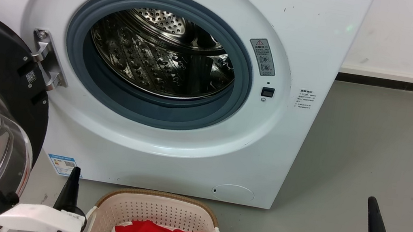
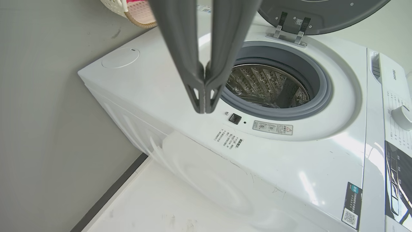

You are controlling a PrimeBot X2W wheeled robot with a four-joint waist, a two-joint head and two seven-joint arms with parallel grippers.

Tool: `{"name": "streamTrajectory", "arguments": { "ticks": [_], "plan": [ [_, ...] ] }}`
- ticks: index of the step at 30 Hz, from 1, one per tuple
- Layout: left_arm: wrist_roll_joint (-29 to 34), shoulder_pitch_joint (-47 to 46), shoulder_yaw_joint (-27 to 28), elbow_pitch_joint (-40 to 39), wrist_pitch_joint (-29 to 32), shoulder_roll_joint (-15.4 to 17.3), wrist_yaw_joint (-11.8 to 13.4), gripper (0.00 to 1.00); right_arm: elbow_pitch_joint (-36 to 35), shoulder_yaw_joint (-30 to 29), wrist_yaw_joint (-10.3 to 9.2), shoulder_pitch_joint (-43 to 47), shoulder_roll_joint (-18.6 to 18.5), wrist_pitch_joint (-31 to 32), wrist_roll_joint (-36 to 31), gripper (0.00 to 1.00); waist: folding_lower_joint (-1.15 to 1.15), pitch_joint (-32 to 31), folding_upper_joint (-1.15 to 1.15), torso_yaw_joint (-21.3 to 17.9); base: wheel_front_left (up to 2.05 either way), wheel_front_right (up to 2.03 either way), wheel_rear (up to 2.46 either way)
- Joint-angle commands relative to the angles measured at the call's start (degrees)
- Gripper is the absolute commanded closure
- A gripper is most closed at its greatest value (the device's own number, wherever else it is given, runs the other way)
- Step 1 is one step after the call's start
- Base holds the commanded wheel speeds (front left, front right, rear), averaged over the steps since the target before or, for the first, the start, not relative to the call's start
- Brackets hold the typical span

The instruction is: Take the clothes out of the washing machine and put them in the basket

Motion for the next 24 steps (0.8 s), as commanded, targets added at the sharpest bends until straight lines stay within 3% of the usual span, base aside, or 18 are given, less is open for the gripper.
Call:
{"name": "streamTrajectory", "arguments": {
  "ticks": [1,24],
  "plan": [
    [-1.68,-1.26,0.36,-0.30,0.44,0.05,-0.47,1.00,-0.16,-0.14,-0.01,-1.52,-0.47,0.39,1.71,1.00,0.00,0.01,0.00,0.00,0.00,0.00,0.00],
    [-15.73,-3.48,1.03,1.18,3.80,-0.04,-1.76,1.00,1.47,-0.63,-0.02,-3.67,-0.44,3.84,15.43,1.00,0.00,0.27,0.00,-0.01,0.00,0.00,0.00]
  ]
}}
